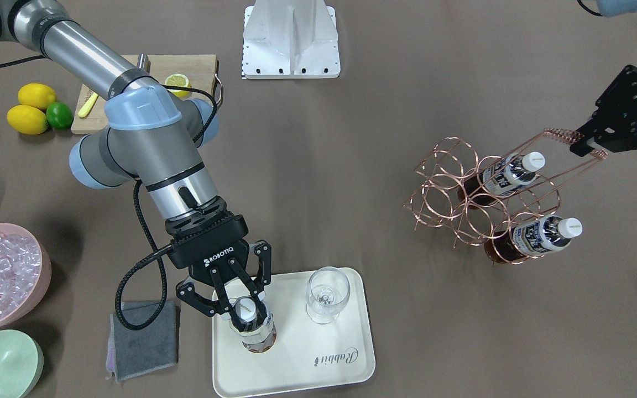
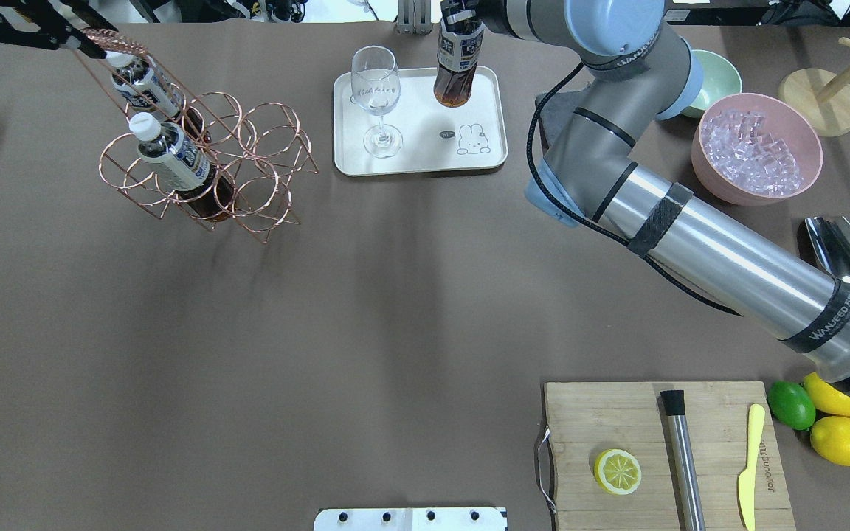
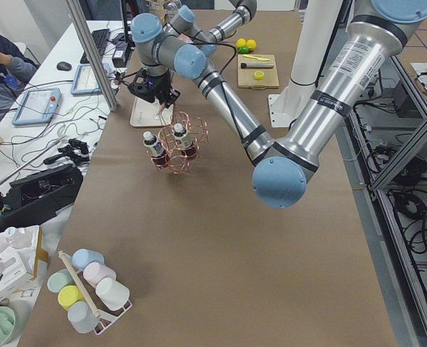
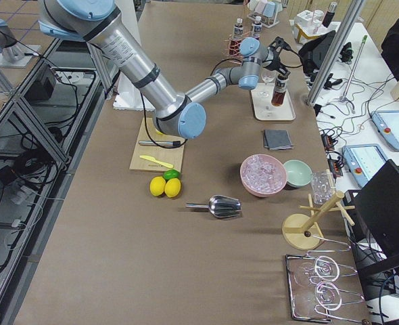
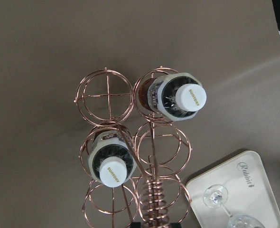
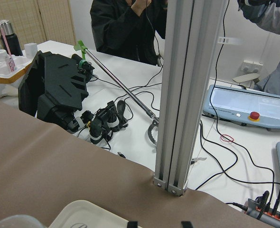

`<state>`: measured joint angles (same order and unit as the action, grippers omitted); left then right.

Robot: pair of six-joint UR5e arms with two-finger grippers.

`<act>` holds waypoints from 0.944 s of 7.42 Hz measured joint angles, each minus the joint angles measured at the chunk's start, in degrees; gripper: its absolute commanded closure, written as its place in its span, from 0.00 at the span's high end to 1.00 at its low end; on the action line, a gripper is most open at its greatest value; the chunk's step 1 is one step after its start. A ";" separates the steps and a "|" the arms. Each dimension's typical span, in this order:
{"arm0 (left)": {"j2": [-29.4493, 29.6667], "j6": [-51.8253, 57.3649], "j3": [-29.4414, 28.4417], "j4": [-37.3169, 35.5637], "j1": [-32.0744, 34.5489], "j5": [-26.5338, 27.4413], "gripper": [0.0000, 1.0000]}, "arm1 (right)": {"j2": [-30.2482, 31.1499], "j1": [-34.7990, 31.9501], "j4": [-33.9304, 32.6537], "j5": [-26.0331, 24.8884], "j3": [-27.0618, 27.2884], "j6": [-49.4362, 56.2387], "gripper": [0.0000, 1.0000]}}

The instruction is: Take tea from basket to plate

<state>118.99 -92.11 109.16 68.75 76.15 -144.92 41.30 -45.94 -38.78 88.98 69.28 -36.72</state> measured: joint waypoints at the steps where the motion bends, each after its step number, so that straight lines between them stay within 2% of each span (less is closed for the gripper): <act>1: -2.24 8.38 0.00 -1.71 1.45 0.37 0.00 | 0.01 0.56 0.08 -0.80 -0.63 0.04 0.00; 3: -6.24 25.69 -0.04 -4.25 3.62 4.49 0.00 | 0.28 0.97 0.30 -1.22 -1.06 0.07 0.00; 6: -9.06 49.85 -0.20 -7.36 6.20 11.33 0.00 | 0.91 1.02 0.44 -1.11 -1.08 0.07 0.00; 7: -9.93 54.15 -0.42 -8.63 6.78 12.35 0.00 | 1.04 1.02 0.45 -1.04 -1.07 0.07 0.50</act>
<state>109.06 -37.96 108.74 60.12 82.94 -132.57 42.34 -44.91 -38.33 87.94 68.20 -36.66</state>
